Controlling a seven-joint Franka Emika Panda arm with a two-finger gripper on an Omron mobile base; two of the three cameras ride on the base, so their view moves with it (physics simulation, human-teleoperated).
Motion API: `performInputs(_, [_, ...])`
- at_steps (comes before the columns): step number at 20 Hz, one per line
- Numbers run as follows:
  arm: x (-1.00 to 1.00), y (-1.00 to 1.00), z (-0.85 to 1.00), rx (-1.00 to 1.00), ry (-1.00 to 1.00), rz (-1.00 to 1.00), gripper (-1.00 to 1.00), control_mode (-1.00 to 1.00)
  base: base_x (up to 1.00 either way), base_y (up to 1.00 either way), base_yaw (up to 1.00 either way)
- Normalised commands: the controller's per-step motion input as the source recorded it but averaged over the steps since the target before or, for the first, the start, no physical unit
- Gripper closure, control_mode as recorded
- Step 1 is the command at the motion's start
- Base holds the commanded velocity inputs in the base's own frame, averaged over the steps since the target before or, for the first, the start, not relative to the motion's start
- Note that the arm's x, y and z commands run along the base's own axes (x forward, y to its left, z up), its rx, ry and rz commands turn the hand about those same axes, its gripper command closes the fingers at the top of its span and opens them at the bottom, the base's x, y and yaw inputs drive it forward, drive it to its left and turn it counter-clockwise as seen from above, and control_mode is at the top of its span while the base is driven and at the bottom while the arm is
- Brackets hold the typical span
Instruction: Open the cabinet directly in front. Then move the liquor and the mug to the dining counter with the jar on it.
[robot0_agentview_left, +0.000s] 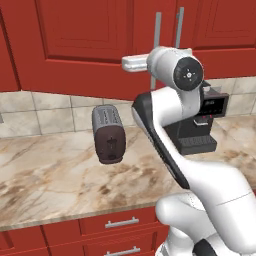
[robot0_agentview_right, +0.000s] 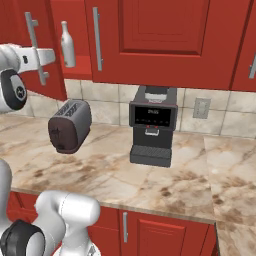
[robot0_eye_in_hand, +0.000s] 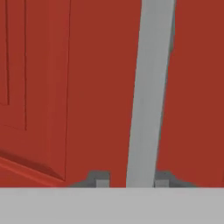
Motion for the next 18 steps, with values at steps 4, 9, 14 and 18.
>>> performInputs(4, [-0.70, 1.00, 0.45, 0.00, 0.00, 0.00, 1.00, -1.00, 0.00, 0.00, 0.00])
performInputs(9, [-0.61, 1.00, 0.39, -0.01, 0.01, -0.01, 1.00, -1.00, 0.00, 0.00, 0.00])
performInputs(14, [-0.05, 0.22, 0.02, -0.02, 0.02, 0.00, -1.00, -1.00, 0.00, 0.00, 0.00])
performInputs(18, [-0.69, 0.00, -0.28, 0.00, -0.02, 0.00, -1.00, -1.00, 0.00, 0.00, 0.00])
